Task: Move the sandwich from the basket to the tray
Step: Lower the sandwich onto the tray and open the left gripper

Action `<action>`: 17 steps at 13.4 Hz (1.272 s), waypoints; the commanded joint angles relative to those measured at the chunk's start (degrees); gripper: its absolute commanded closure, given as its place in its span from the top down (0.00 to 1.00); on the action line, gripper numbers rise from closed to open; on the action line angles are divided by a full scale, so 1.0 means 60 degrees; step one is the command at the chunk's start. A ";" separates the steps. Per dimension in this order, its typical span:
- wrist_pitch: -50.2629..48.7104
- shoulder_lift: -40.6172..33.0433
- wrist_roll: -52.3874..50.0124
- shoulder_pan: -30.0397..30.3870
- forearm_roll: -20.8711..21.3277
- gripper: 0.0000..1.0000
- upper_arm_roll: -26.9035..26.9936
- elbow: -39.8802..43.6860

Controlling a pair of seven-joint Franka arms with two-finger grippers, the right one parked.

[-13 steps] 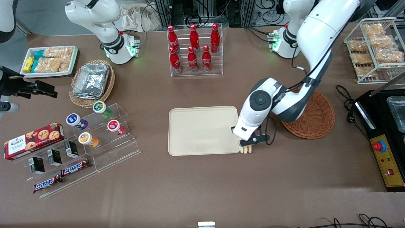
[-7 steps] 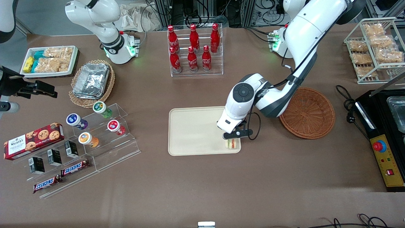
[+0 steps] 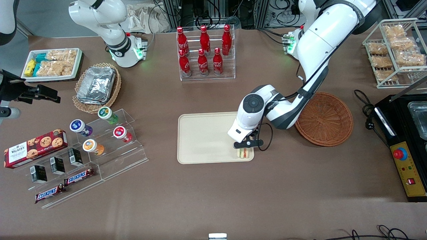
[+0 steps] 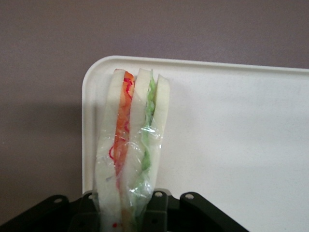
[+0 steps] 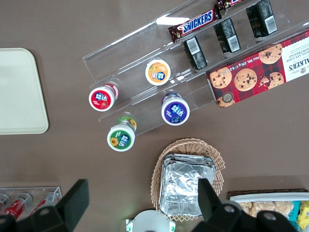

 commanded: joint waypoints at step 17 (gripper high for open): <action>-0.0703 -0.0834 -0.0415 0.0095 -0.0165 0.99 0.0134 0.0319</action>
